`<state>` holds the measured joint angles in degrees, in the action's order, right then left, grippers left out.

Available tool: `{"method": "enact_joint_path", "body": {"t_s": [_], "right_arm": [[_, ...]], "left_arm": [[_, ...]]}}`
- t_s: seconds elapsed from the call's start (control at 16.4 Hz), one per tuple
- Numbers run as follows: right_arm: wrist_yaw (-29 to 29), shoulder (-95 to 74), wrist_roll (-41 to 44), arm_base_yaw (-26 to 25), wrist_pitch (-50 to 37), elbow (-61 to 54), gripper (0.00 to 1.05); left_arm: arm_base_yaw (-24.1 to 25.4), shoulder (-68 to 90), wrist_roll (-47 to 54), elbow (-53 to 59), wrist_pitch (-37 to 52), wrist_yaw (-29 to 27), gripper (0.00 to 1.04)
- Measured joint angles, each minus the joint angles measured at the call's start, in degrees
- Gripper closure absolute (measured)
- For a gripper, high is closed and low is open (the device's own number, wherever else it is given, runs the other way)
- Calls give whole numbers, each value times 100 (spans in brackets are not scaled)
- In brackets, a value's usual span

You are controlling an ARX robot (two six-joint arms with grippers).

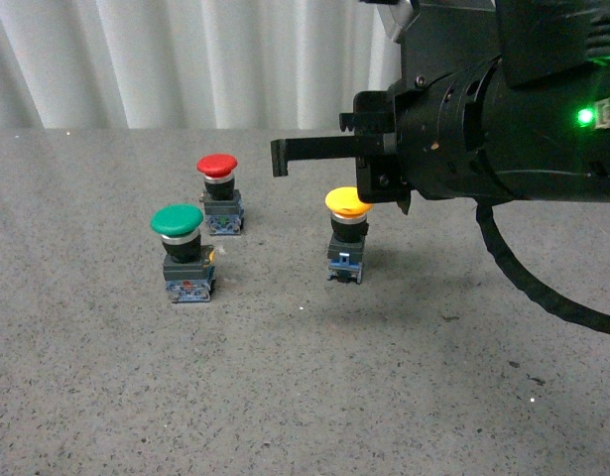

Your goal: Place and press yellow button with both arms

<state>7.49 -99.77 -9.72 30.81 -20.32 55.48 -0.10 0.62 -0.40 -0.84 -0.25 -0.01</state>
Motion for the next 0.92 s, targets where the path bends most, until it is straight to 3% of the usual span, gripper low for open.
{"method": "enact_joint_path", "body": {"t_s": [0.92], "right_arm": [[0,-588,-9,31,573,468,103]], "left_arm": [[0,0,0,0,0,-2,7]]}}
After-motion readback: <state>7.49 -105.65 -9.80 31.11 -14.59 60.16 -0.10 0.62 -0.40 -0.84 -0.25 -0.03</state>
